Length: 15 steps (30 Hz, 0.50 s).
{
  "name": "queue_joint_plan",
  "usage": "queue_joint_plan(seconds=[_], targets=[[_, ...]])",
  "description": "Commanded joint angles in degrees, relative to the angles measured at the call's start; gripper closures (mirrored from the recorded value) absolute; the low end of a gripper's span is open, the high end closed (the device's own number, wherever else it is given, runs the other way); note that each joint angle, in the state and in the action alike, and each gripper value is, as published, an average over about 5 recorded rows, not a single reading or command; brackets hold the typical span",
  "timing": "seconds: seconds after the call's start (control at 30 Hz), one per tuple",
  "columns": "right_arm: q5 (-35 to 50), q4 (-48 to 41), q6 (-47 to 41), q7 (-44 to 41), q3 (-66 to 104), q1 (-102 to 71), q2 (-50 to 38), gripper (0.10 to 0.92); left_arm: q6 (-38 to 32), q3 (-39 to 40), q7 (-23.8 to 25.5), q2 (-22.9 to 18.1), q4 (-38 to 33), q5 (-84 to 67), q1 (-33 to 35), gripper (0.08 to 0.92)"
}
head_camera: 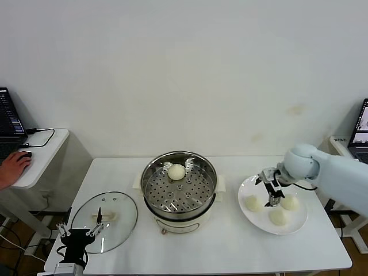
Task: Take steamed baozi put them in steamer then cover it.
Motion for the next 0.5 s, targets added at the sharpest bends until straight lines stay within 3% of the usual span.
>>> queue_joint_plan(seconds=[0.03, 0.5], targets=[[-3.53, -5.72, -0.49, 0.23, 7.01, -9.91, 3.61, 0.203, -0.03, -0.42, 0.03, 0.11, 0.02, -0.05, 0.15, 0.177], [-5.89, -10.38, -0.05, 0.51, 8.99, -12.54, 7.19, 0.223, -0.08, -0.42, 0.05, 0.07, 0.51, -0.05, -0.2, 0.177]])
